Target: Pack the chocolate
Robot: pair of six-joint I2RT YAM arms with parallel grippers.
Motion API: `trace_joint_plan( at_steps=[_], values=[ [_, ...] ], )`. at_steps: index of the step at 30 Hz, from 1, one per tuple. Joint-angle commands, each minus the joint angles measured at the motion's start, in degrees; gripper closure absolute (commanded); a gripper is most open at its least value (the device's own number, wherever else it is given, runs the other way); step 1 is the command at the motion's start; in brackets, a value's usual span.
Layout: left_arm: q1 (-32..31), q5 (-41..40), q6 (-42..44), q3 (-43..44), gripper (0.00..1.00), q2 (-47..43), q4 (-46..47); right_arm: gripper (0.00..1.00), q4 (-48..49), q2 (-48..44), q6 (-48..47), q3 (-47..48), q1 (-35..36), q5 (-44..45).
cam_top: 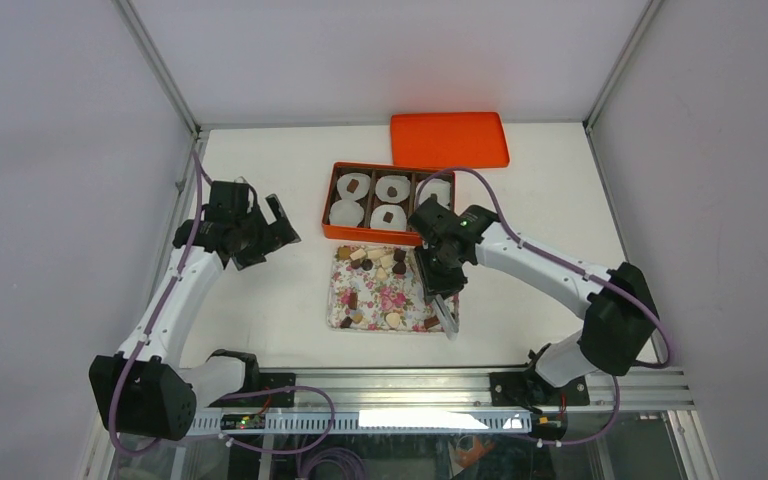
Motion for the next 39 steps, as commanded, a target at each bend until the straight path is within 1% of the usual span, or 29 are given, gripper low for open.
trace_joint_plan(
  at_steps=[1,7,12,15,17,21,24,34,39],
  values=[
    [0.53,3.91,2.08,0.61,0.01,0.71,2.54,0.67,2.77,1.85,-0.30,3.24,0.00,-0.68],
    [0.54,6.59,2.79,0.66,0.01,1.94,2.54,0.66,3.50,4.92,-1.72,5.24,-0.03,-0.89],
    [0.54,6.77,2.70,-0.22,0.01,1.62,2.54,0.65,3.85,7.44,-1.63,7.90,0.07,-0.36],
    [0.54,6.78,2.74,-0.75,0.01,1.08,2.51,0.62,3.29,9.15,-1.44,9.26,0.15,0.36],
    [0.54,6.79,2.78,-1.04,0.01,0.92,2.54,0.58,3.00,10.48,-1.08,9.96,0.13,1.03],
    [0.54,6.81,2.96,-1.07,0.01,0.61,2.54,0.58,2.18,12.64,0.10,11.65,0.22,2.70],
    [0.53,6.76,3.43,-1.03,0.01,0.36,2.51,0.57,1.33,14.03,1.70,12.43,0.18,6.04],
    [0.54,6.83,3.75,-0.89,0.01,0.57,2.50,0.56,0.08,17.20,5.93,13.03,0.50,8.08],
    [0.54,6.71,3.91,-0.53,0.01,0.88,2.67,0.54,1.70,16.18,6.16,13.12,1.14,6.36]
  ],
)
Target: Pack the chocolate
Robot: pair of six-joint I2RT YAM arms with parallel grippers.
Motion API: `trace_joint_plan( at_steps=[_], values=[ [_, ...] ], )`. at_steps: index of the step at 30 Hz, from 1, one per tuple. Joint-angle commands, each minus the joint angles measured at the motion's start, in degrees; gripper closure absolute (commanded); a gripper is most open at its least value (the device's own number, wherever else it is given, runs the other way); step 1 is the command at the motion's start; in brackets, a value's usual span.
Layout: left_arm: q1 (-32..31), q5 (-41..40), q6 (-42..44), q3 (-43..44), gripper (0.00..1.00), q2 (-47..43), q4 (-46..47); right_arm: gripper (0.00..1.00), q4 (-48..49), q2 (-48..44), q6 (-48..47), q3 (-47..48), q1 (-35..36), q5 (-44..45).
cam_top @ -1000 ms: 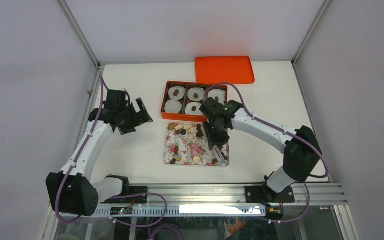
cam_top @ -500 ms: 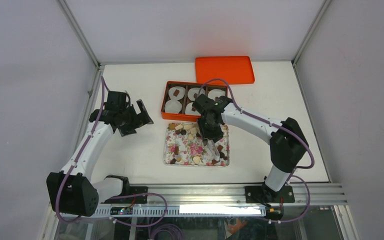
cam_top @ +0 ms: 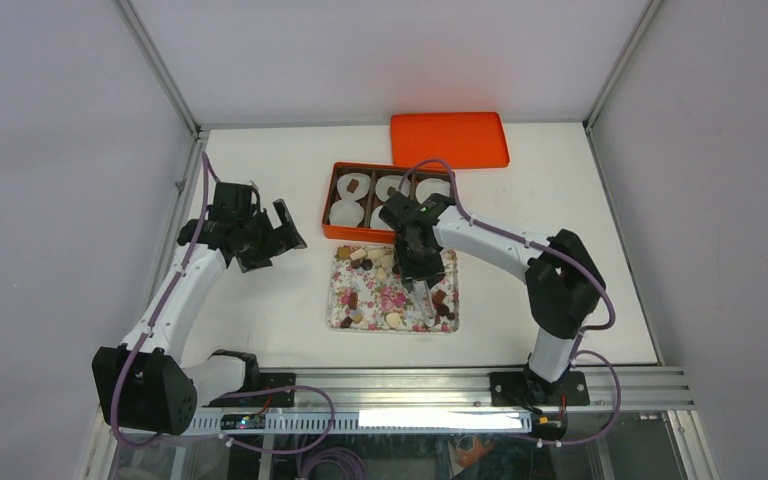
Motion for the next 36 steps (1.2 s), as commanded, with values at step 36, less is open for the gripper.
trace_joint_plan(
  at_steps=[36],
  values=[
    [0.54,1.70,1.38,-0.18,0.01,-0.69,2.62,0.66,0.21,0.85,1.04,3.93,-0.49,-2.73]
  ],
)
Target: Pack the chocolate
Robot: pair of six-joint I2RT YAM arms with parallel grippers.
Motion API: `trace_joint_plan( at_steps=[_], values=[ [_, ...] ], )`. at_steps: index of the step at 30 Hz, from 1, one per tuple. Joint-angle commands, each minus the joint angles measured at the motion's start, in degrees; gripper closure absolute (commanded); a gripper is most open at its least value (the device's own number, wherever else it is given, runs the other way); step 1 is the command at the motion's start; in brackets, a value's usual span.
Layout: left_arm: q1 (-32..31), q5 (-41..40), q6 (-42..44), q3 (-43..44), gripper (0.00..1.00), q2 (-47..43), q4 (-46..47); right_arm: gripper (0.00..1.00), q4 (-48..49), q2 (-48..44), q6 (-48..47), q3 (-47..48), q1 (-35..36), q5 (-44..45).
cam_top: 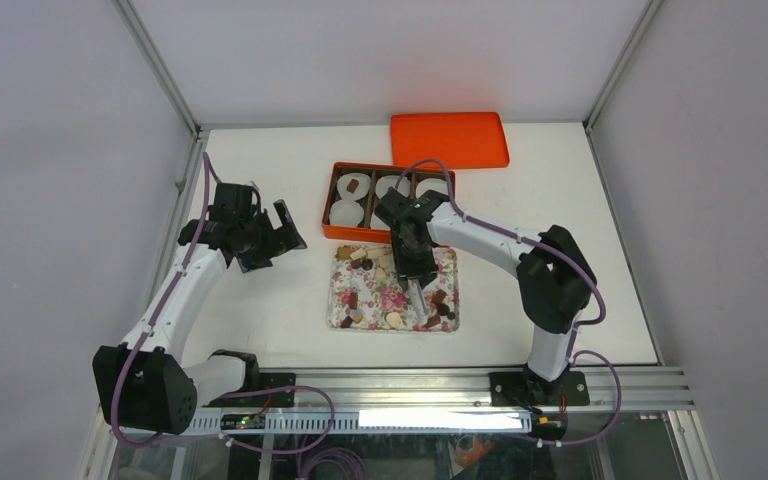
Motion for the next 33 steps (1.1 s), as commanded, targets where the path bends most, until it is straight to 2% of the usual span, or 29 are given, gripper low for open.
trace_joint_plan(
  at_steps=[1,5,8,14,18,27,33],
  values=[
    [0.54,1.61,1.18,0.21,0.01,-0.85,2.24,0.64,0.99,-1.53,-0.35,1.09,-0.41,0.19],
    [0.54,1.48,1.18,0.23,0.01,-0.76,2.22,0.59,1.53,-0.03,-0.88,2.04,-0.41,0.19],
    [0.54,1.34,1.18,0.12,0.01,-0.93,2.24,0.61,1.97,0.23,-0.81,2.33,-0.48,0.19],
    [0.54,1.00,1.26,0.16,0.01,-0.97,2.21,0.91,1.83,-1.84,-0.76,2.12,-0.41,-1.98],
    [0.54,1.02,1.26,0.25,0.01,-0.68,2.18,1.00,0.37,-4.28,-0.86,2.03,0.12,-3.09],
    [0.54,-0.03,1.44,0.34,0.01,-0.53,2.15,1.00,-1.73,-10.64,0.78,0.77,1.74,-4.38],
    [0.54,0.12,1.41,0.24,0.01,-0.74,2.16,1.00,-2.88,-11.74,-0.40,3.68,1.87,-3.92]
  ],
)
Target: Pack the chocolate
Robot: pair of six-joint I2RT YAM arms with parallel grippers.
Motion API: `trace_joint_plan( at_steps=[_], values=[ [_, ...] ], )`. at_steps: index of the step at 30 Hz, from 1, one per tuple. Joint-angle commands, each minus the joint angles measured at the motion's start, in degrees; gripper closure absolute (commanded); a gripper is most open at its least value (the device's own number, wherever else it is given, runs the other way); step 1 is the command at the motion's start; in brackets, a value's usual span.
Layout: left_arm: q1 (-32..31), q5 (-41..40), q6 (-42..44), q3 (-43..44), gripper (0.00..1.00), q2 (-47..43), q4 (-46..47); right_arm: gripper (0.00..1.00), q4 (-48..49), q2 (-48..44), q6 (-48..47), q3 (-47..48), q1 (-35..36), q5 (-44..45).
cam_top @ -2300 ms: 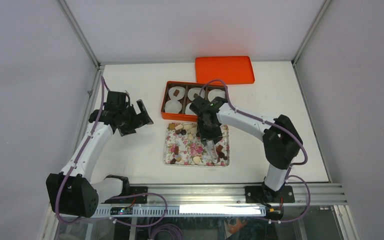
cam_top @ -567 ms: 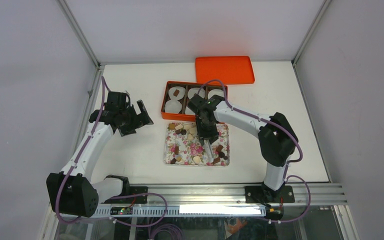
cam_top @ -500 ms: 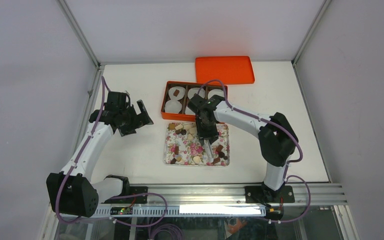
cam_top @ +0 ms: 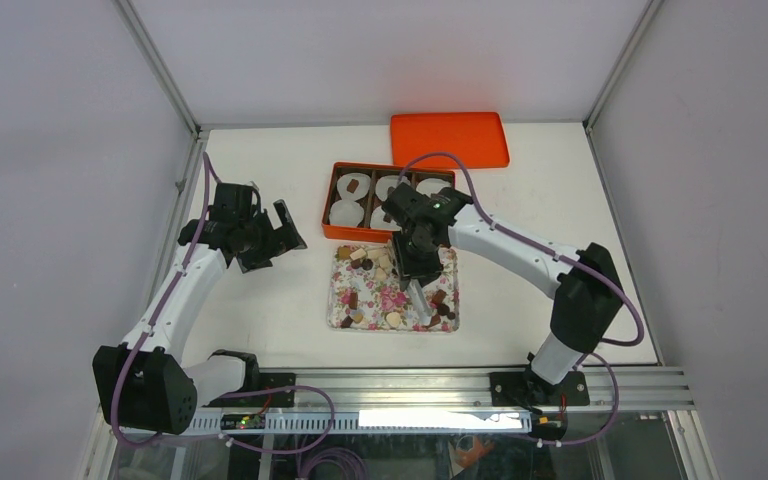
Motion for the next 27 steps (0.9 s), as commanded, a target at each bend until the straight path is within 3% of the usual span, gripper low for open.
trace_joint_plan(
  at_steps=[1,6,14,20,24,27],
  values=[
    [0.54,0.10,1.31,0.23,0.01,-0.89,2.15,1.00,-1.01,-2.54,-0.73,5.02,0.21,0.08],
    [0.54,-2.05,0.71,0.02,0.01,-2.00,1.45,1.00,-2.07,1.69,-4.52,15.85,-0.49,2.04],
    [0.54,-2.27,0.23,0.66,0.01,-2.35,0.08,1.00,-1.43,18.18,-9.09,34.04,-1.98,0.02],
    [0.54,-2.75,0.15,1.83,0.01,-2.15,-1.82,1.00,-1.37,28.32,-9.75,42.77,-3.33,0.12],
    [0.54,-2.90,-0.10,2.51,0.01,-2.17,-2.83,1.00,-0.38,31.19,-9.44,43.69,-3.82,-0.89],
    [0.59,-3.28,-0.21,2.33,0.01,-2.60,-3.07,0.94,-0.33,32.76,-9.25,44.23,-4.11,-1.67]
  ],
)
